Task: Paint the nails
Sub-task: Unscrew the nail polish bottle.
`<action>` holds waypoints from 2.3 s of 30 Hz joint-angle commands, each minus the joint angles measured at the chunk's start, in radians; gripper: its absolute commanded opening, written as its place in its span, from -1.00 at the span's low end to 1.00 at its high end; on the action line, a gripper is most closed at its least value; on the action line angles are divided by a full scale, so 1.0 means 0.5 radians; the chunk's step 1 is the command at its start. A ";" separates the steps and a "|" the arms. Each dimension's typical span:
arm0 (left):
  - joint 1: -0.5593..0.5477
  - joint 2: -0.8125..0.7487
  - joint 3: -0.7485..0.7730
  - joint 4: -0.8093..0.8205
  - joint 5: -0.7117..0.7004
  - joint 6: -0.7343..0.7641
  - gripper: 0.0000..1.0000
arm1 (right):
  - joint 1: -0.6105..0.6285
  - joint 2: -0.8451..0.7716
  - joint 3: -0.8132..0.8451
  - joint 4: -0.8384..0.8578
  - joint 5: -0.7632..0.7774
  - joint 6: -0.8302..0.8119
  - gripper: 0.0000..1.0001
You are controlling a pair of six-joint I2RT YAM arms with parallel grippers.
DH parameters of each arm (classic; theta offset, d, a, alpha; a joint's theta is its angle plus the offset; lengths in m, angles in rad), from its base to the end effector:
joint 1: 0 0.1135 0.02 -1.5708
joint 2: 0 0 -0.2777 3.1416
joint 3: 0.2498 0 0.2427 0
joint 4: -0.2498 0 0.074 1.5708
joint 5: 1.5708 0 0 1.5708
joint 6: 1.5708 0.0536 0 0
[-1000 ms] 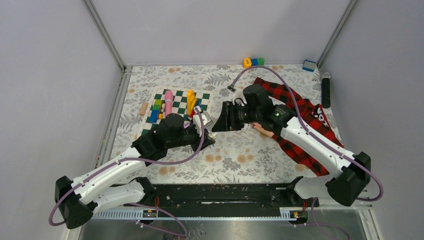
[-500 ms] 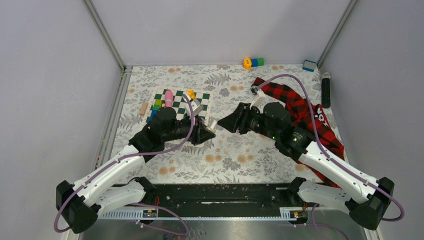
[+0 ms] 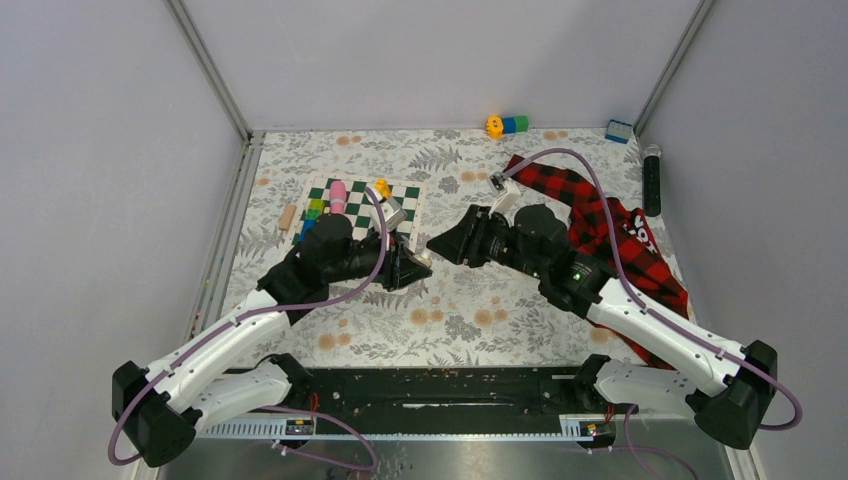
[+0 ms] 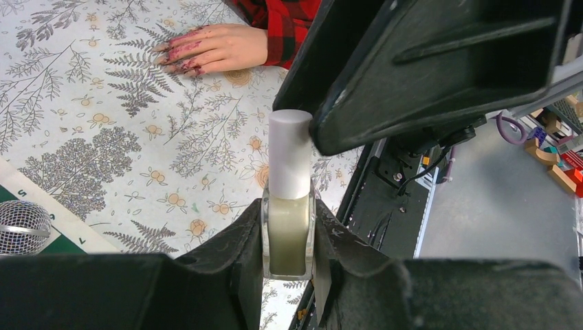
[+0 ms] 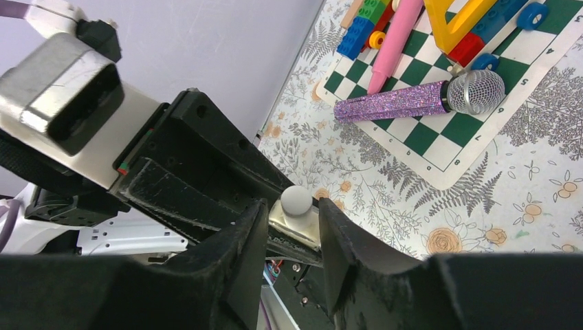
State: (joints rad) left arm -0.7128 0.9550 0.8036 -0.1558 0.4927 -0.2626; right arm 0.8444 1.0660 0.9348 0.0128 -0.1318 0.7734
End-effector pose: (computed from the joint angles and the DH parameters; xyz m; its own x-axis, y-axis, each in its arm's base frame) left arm 0.1473 -0.1609 0.3274 -0.4590 0.0945 -0.8834 0.8264 0.4103 -0.3856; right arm 0.1627 0.1938 0.3703 -0.6344 0.3286 -0.6997 -0.5375 0.4630 0.7048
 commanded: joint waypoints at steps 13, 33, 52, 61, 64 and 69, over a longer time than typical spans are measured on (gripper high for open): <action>0.016 -0.042 0.053 0.195 0.139 -0.021 -1.00 | 0.057 0.079 0.063 0.082 0.054 0.030 -0.42; 0.043 -0.058 0.028 0.436 0.706 -0.103 -1.00 | 0.055 0.039 0.037 0.287 -0.306 -0.273 -1.00; 0.042 -0.159 -0.067 0.963 1.364 -0.376 -1.00 | 0.057 0.082 0.182 0.459 -1.228 -0.623 -1.00; 0.042 -0.197 -0.079 0.993 1.387 -0.377 -1.00 | 0.057 0.159 0.203 0.563 -1.402 -0.578 -1.00; 0.049 -0.223 -0.089 0.988 1.350 -0.362 -1.00 | 0.057 0.141 0.182 0.600 -1.366 -0.568 -1.00; 0.085 -0.261 -0.111 0.988 1.231 -0.348 -1.00 | 0.055 0.080 0.126 0.606 -1.230 -0.603 -1.00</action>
State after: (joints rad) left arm -0.6693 0.8555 0.7452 0.2142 1.1370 -0.4801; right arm 0.8631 1.1168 1.0103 0.2798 -0.8215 0.4637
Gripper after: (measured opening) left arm 0.261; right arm 0.243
